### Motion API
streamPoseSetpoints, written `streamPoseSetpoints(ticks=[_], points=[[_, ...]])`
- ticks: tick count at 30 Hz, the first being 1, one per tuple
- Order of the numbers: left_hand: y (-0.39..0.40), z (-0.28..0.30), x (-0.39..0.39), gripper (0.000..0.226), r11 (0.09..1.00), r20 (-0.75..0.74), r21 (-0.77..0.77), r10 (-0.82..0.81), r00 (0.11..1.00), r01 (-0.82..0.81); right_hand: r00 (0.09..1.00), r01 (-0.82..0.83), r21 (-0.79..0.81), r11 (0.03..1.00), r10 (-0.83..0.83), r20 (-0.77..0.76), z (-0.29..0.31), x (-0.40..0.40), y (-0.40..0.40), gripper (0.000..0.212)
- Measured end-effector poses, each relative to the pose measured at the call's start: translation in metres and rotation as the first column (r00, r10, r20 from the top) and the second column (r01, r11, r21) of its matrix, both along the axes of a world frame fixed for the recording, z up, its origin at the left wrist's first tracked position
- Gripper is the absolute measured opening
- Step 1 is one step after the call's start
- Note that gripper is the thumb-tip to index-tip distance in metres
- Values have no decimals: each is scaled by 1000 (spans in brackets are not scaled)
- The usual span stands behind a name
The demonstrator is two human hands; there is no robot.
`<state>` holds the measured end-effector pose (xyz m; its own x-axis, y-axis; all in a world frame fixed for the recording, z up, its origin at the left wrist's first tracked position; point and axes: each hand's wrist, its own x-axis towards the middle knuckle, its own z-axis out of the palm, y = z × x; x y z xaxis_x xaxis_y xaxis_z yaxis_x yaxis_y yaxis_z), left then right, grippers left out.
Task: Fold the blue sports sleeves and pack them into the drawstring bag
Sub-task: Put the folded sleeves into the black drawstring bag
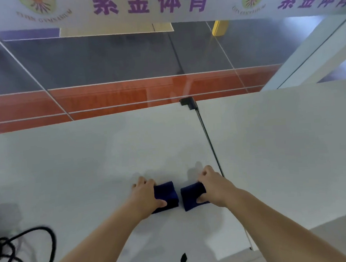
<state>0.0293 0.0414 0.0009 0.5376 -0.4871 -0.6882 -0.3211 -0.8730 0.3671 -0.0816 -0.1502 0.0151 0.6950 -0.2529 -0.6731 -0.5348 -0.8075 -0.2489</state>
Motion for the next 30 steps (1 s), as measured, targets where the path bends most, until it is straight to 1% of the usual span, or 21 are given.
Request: streamPoseSetpoints(ticks=[2,4,6,7,10,12,14,15,18,19,21,23,25,27,30], points=[[0,-1,-2,58,997,-17,18,77,997,-77,999,-17,13,1000,16,40,-5,-6,-1,41],[1,-2,-4,56,987,-41,30,158,987,-157,995,5,41,999,-9,101,-7,-11,-2,28],[3,-2,-8,51,974,-56,7,226,973,-226,983,51,85,995,-65,169,-7,-16,-2,21],[4,-3,-11,48,962,-75,-28,271,960,-273,977,68,105,992,-87,196,-7,-18,-2,20],[11,-2,-23,39,885,-150,-148,421,895,-441,966,62,127,990,-91,240,-5,-22,-5,14],[18,-1,-32,35,821,-153,-209,509,847,-531,959,49,157,986,-90,269,-1,-23,-9,9],[23,3,-39,28,772,-137,-249,570,810,-585,946,8,193,981,-70,315,5,-21,-13,6],[26,6,-41,25,756,-132,-262,587,799,-600,938,-13,219,976,-64,340,10,-20,-14,4],[33,15,-47,17,739,-112,-295,602,790,-605,922,-39,343,939,-98,374,28,-13,-13,16],[35,19,-49,17,736,-98,-311,605,790,-602,924,-64,371,926,-86,373,35,-9,-11,17],[40,28,-51,18,731,-70,-348,603,794,-586,929,-156,401,903,-5,371,48,-1,-3,16],[46,38,-52,20,733,-32,-402,587,809,-548,901,-305,359,882,145,410,58,8,8,13],[52,47,-52,25,721,1,-473,575,818,-506,832,-454,285,844,287,476,62,16,21,14],[60,55,-53,28,695,16,-544,569,822,-471,786,-530,269,804,347,512,65,22,35,16],[77,63,-52,28,670,50,-587,590,806,-454,775,-561,290,776,368,514,68,30,58,18]])
